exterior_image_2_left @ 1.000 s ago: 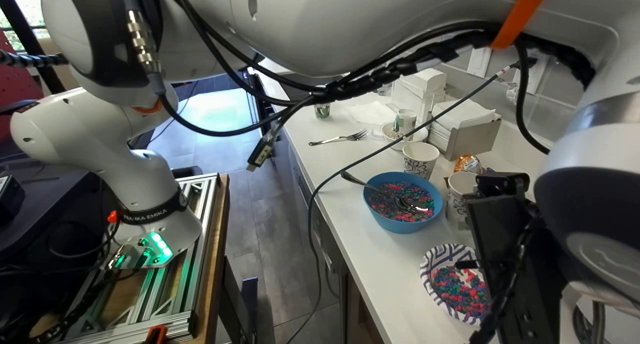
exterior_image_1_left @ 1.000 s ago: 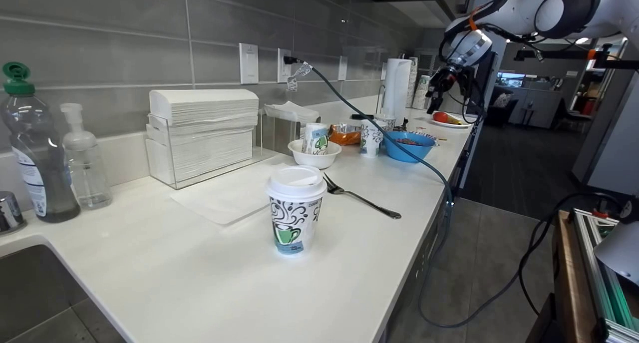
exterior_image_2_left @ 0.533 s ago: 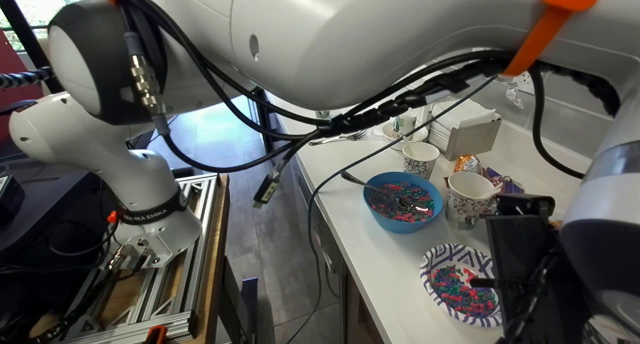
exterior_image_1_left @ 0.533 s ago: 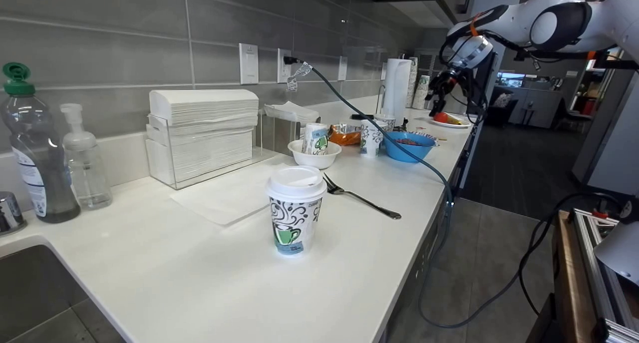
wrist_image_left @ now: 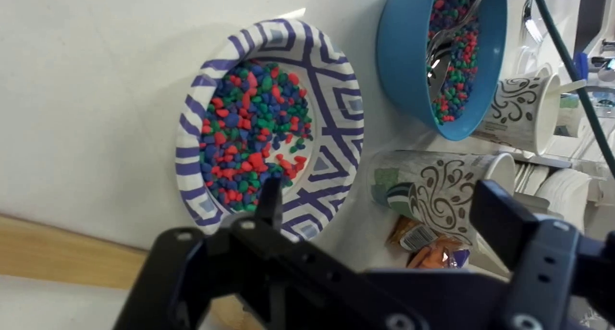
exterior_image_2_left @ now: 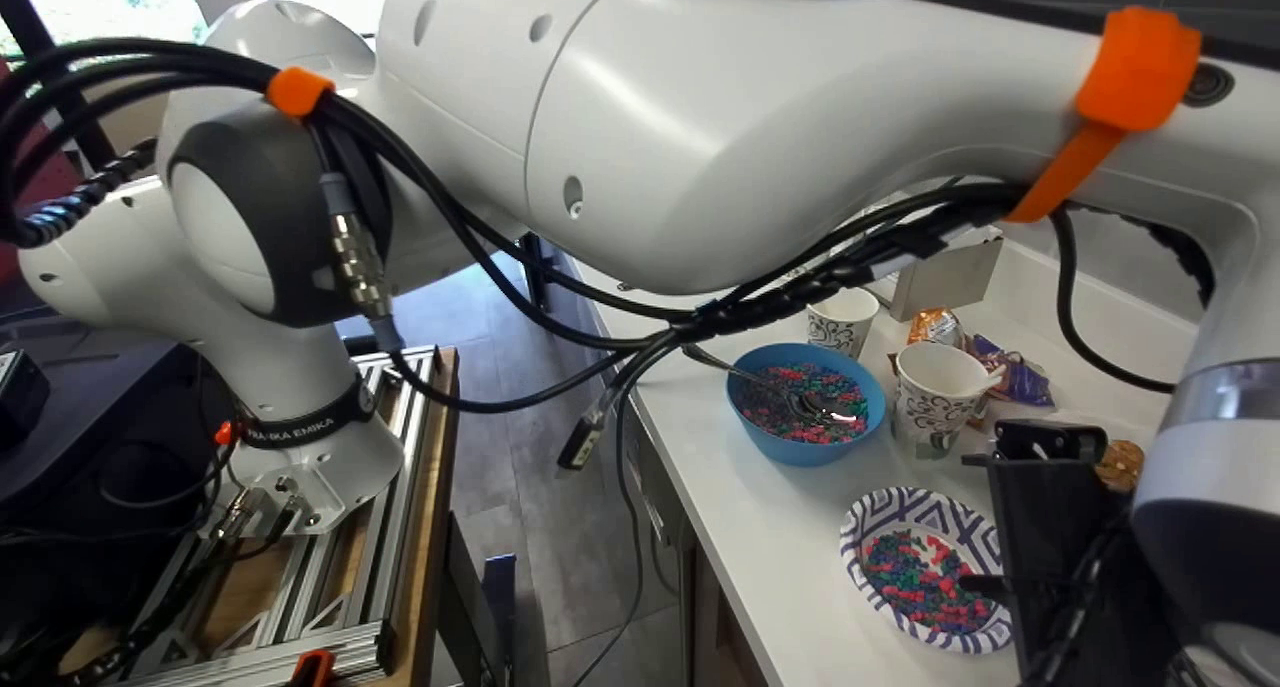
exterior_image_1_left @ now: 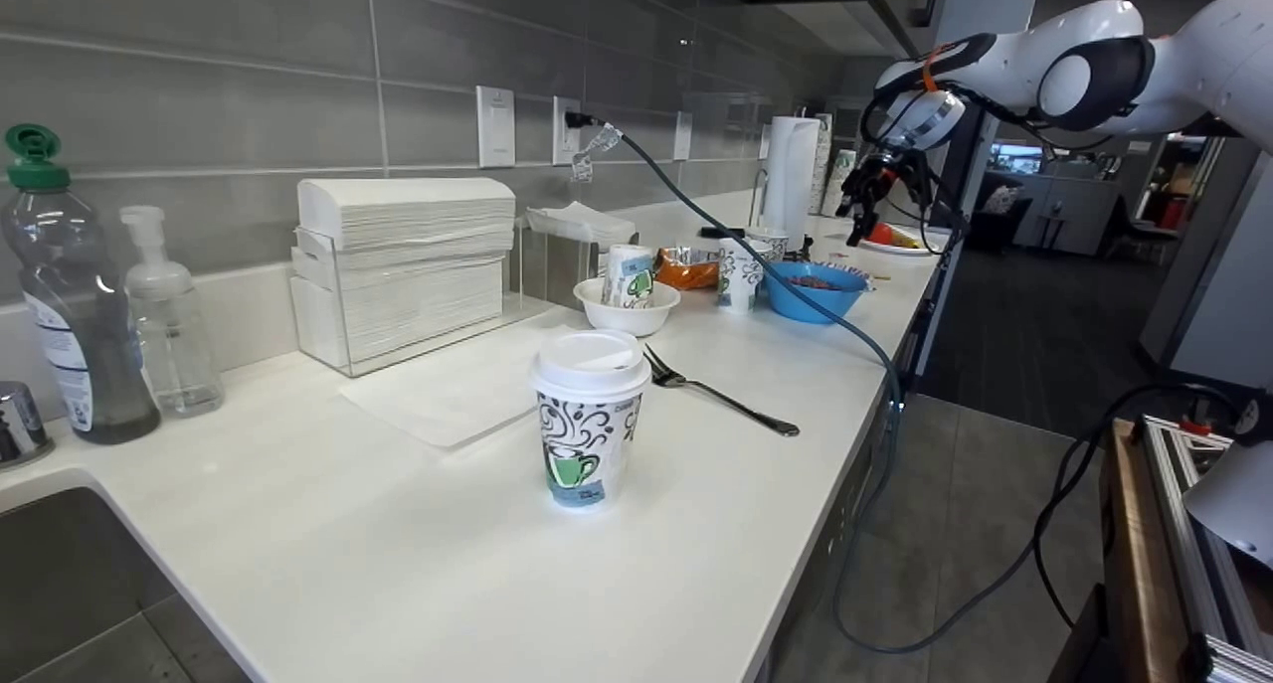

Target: Pour the contents in the white and black bowl on the right into the blue bowl.

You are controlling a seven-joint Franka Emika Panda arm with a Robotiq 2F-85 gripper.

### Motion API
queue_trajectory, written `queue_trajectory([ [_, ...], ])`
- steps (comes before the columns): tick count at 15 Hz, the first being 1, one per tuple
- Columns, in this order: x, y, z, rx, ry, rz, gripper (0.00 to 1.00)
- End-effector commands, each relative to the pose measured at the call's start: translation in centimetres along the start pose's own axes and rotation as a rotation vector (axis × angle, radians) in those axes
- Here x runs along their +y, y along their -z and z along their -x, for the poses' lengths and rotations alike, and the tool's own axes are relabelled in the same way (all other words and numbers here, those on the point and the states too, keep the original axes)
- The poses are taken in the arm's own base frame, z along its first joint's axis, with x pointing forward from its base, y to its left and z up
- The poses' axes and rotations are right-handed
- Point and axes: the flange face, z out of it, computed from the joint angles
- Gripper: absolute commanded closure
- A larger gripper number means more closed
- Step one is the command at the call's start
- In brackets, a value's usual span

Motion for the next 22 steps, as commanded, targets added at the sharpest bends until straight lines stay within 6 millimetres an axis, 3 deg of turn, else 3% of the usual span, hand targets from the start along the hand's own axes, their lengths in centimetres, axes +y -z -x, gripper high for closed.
queue_trajectory([
  [1,1.0,-0.7,-0.8,-0.015,-0.011,0.039,0.0],
  [10,2.7,-0.8,-0.9,-0.04,-0.056,0.148,0.0],
  [22,4.8,-2.7,-1.1,-0.036,-0.015,0.095,0.0],
])
